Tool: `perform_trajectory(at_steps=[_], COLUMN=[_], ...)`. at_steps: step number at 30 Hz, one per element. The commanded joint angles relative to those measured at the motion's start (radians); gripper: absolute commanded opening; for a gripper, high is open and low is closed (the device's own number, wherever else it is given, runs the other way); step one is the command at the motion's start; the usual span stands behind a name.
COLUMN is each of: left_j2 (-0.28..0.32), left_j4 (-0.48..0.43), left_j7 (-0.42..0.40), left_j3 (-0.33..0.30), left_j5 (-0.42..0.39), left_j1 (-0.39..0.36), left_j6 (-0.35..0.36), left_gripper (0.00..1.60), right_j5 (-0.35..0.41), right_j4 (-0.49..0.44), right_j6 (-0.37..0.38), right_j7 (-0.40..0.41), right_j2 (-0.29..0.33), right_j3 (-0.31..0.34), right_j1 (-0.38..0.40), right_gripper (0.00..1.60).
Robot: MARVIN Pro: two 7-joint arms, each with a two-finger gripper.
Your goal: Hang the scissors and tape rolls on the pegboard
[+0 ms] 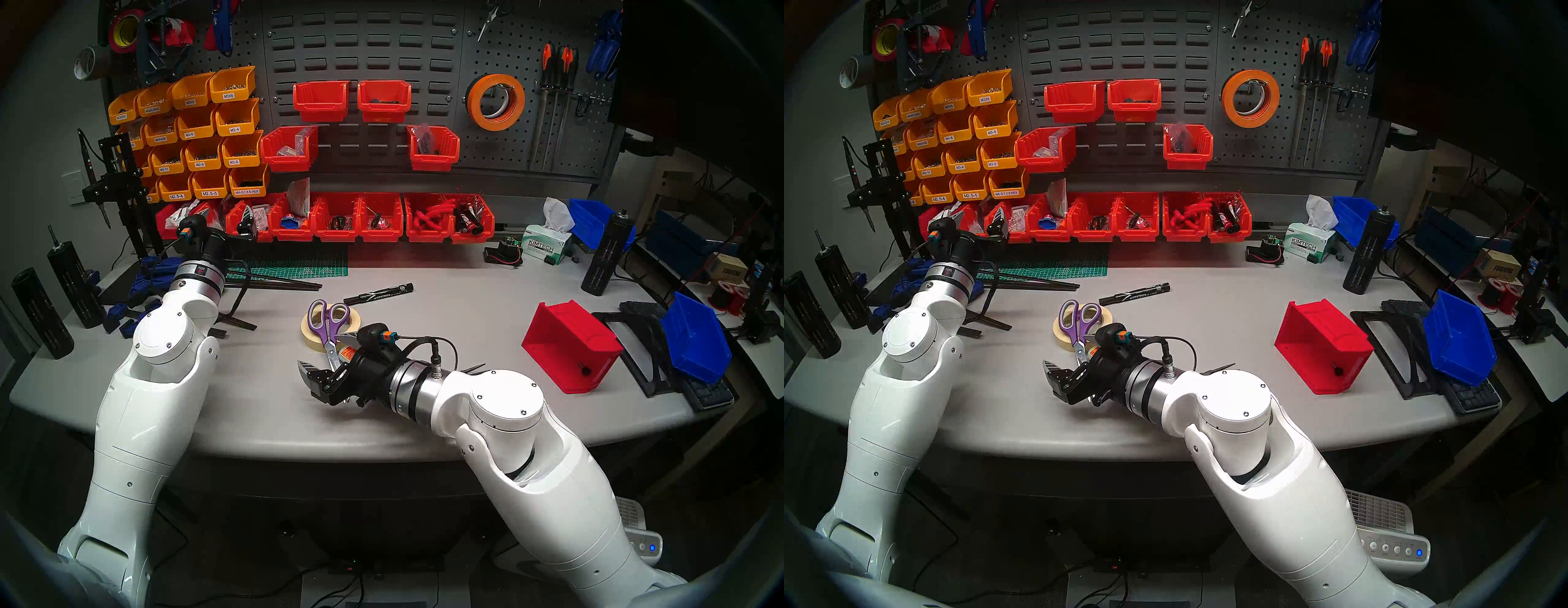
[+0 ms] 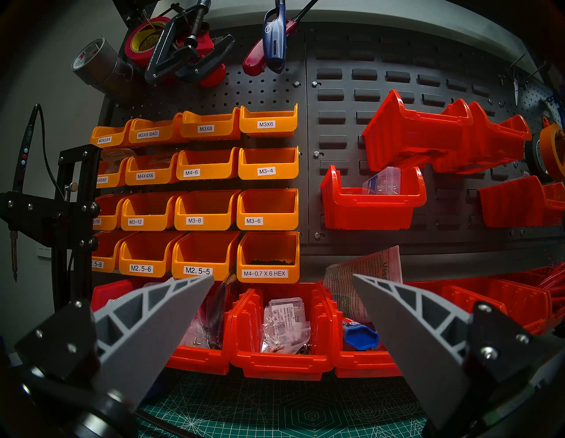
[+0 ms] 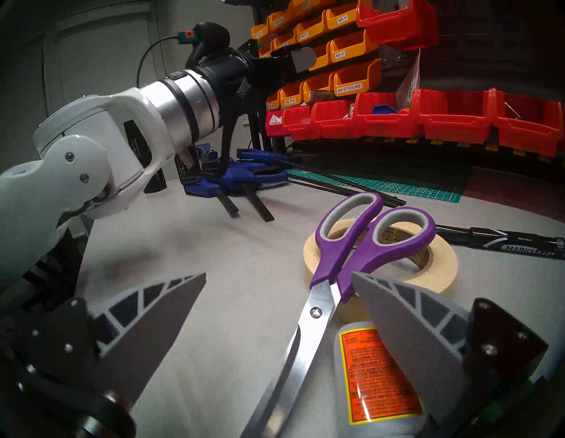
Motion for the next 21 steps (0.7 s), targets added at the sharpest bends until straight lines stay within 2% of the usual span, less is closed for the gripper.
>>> perform_trajectory(at_steps=[1,10,21], left_j2=[0.001,0.002,0.001], left_j4=[-0.03,-0.029,-0.03], left_j7=[0.002,0.002,0.002], left_j3=[-0.013,-0.013,-0.013], left_j5=[-0.002,-0.002,-0.002], left_j1=[-0.029,-0.029,-0.029], left_j6=[-0.012,-0.012,-0.012], left_gripper=[1.6,1.6,1.6], right_j5=[0.002,-0.007,-0.01], right_j4=[-0.038,-0.055,-0.084], right_j6=[-0.035,-0.026,0.022], right_j7=[0.024,0.038,0.041], right_j2=[0.011,0.02,0.026], right_j3=[0.006,0.004,0.002], right_j1=[0.014,0.017,0.003], right_gripper=[1.6,1.6,1.6])
